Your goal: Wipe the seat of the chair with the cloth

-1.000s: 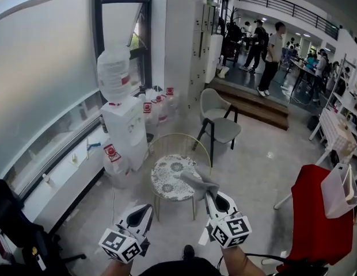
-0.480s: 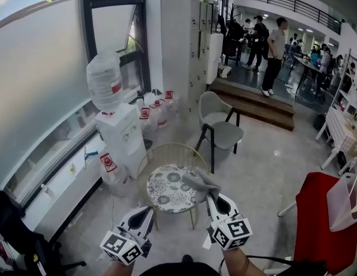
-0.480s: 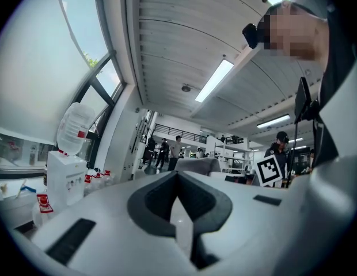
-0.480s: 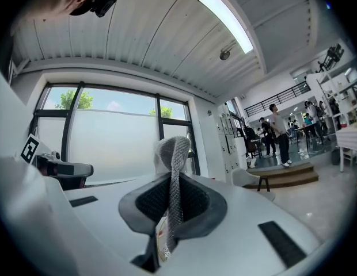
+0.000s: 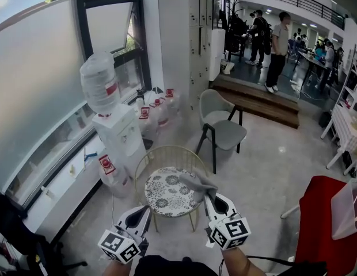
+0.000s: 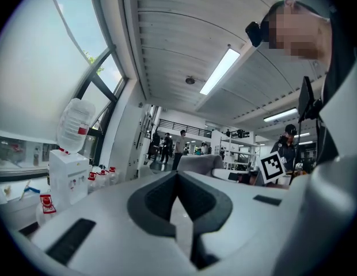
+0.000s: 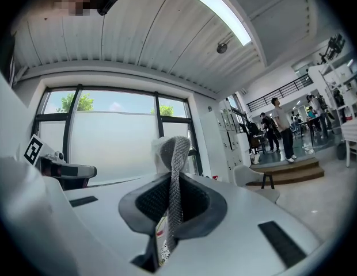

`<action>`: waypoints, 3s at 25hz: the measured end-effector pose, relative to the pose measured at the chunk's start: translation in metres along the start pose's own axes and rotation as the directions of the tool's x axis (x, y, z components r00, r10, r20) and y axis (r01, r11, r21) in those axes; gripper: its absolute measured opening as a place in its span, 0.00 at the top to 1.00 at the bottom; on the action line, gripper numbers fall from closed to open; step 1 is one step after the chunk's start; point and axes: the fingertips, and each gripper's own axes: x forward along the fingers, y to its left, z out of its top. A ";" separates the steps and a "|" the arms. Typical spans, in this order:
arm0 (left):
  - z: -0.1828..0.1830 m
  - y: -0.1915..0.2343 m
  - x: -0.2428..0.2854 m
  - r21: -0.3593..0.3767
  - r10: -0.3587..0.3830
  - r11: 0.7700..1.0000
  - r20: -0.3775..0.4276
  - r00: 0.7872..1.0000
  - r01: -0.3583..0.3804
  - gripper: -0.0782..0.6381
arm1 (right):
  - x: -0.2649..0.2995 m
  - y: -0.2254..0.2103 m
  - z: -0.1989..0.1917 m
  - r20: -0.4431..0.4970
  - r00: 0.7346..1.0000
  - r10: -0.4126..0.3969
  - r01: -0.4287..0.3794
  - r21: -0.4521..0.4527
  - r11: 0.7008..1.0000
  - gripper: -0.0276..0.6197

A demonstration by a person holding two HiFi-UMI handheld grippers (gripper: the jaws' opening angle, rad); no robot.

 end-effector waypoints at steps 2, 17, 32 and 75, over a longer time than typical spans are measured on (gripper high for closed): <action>-0.002 0.006 0.004 -0.001 0.009 1.000 -0.013 1.000 -0.009 0.88 | 0.007 -0.002 -0.004 -0.005 1.000 0.006 -0.006 0.005 1.000 0.92; 0.004 0.100 0.045 -0.029 -0.049 0.998 -0.024 0.998 0.049 0.88 | 0.097 0.010 -0.007 -0.034 0.998 -0.046 0.045 -0.031 0.999 0.92; 0.012 0.211 0.075 -0.034 -0.081 0.996 -0.039 0.996 0.080 0.88 | 0.198 0.035 -0.009 -0.074 0.991 -0.115 0.110 -0.068 0.992 0.92; -0.158 0.312 0.192 -0.183 0.055 0.974 -0.369 0.928 -0.131 0.88 | 0.380 -0.034 -0.235 -0.390 0.913 0.120 -0.090 0.094 0.991 0.92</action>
